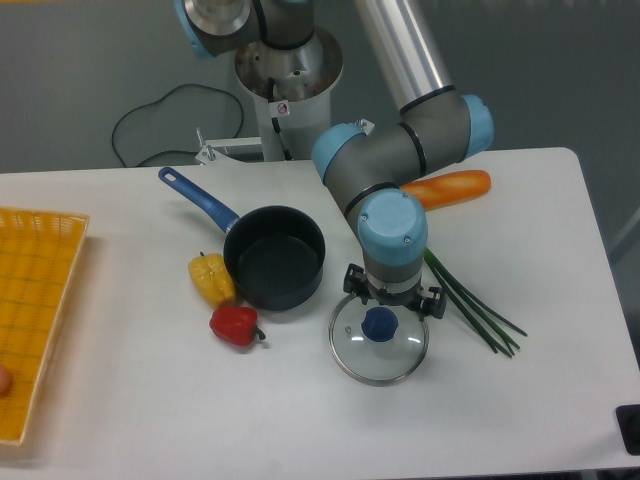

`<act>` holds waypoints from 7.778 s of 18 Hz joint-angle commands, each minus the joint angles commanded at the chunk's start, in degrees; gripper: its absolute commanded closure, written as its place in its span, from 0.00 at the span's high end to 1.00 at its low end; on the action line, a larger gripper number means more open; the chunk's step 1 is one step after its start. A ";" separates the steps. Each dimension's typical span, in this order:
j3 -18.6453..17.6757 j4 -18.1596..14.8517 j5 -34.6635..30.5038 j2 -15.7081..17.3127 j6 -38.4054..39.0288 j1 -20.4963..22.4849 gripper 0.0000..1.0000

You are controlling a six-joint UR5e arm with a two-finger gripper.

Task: Pick up the green onion
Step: 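Lift the gripper off the glass lid and move toward the green onions, then lower the open gripper over the green onion stalks near the green pepper, then close the gripper around the green onion stalks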

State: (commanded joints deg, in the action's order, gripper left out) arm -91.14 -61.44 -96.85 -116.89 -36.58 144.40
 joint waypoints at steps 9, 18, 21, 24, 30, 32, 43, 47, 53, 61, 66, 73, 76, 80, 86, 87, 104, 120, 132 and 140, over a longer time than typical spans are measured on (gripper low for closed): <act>-4.13 -2.54 -2.73 2.98 9.33 3.34 1.00; -1.59 -3.69 -2.55 1.86 18.11 6.06 1.00; -1.67 -3.69 -2.55 0.61 19.44 7.37 1.00; -2.11 -4.04 -2.55 0.88 23.47 8.87 1.00; -2.38 -4.22 -2.73 -0.87 26.56 12.65 1.00; -2.20 -4.22 -2.82 -1.84 26.39 13.62 1.00; 0.60 -4.83 -0.62 -2.46 29.19 14.15 1.00; 0.87 -6.85 0.34 -2.37 29.81 13.71 1.00; -0.27 -6.86 3.15 -3.25 31.57 12.48 1.00; -0.18 -7.82 4.65 -4.04 31.22 12.66 0.97; -0.27 -7.82 6.50 -4.04 31.22 12.66 0.71; -1.15 -7.56 7.29 -4.04 31.04 12.57 0.68; -1.24 -7.30 7.20 -4.22 30.87 12.48 0.68; -0.10 -7.03 7.20 -4.83 30.78 13.01 0.68; -1.85 -7.47 6.68 -3.70 30.78 12.39 0.69; -1.94 -7.64 6.68 -3.26 30.78 12.39 0.69; -4.57 -11.34 4.21 -1.14 29.81 10.72 0.71; -5.54 -10.99 4.30 -0.35 28.67 11.08 0.46; -3.70 -11.25 4.21 -0.88 28.76 12.66 0.00; -1.16 -12.82 4.13 -1.06 28.76 12.83 0.00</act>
State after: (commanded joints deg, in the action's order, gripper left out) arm -92.29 -74.26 -92.72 -117.95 -7.82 157.24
